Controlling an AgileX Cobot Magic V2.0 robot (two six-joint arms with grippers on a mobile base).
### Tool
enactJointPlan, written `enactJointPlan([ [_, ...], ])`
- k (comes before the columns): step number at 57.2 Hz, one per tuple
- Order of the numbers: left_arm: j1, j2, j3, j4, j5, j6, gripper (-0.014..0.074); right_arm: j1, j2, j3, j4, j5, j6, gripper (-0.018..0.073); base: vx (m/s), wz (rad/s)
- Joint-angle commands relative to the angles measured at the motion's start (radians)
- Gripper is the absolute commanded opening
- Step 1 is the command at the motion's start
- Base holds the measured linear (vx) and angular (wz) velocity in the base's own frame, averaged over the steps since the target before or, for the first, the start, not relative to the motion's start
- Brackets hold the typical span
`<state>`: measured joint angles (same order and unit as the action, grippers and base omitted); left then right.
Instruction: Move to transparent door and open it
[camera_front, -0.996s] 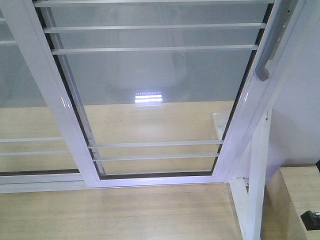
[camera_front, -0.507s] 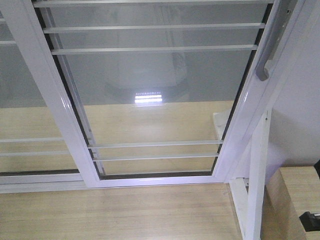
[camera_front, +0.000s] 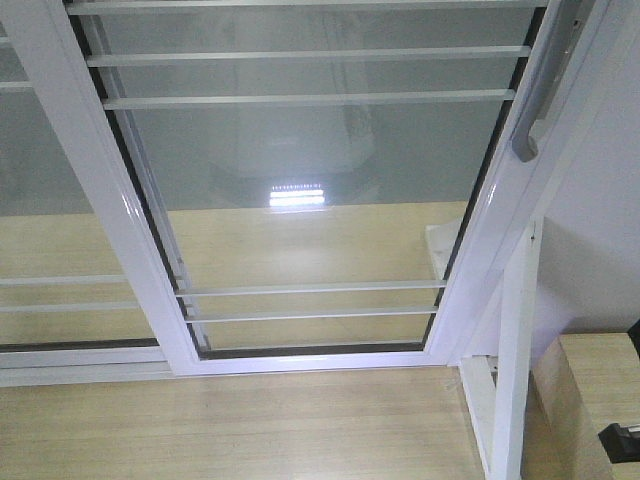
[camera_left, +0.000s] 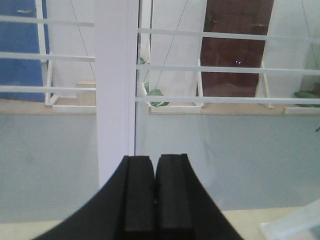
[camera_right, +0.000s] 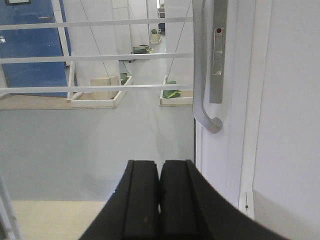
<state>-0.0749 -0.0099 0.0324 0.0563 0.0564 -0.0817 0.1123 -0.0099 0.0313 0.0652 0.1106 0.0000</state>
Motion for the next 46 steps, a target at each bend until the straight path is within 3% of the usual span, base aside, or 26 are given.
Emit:
enactJointPlan([
  [1, -0.005, 0.017, 0.008, 0.051, -0.089, 0.016, -0.0003, -0.005, 0.015, 0.003, -0.001, -0.078, 0.0, 0.0116, 0.0, 0.0],
  [25, -0.005, 0.063, -0.02, 0.042, -0.267, 0.013, -0.0003, -0.005, 0.021, -0.064, -0.028, -0.174, -0.05, 0.0116, 0.0, 0.0],
  [34, -0.005, 0.256, -0.177, 0.044, -0.264, 0.026, -0.0003, -0.005, 0.147, -0.199, -0.034, -0.149, -0.095, 0.0116, 0.0, 0.0],
  [46, -0.005, 0.641, -0.471, 0.043, -0.286, 0.074, -0.0003, -0.005, 0.518, -0.437, -0.035, -0.17, -0.187, 0.0116, 0.0, 0.0],
])
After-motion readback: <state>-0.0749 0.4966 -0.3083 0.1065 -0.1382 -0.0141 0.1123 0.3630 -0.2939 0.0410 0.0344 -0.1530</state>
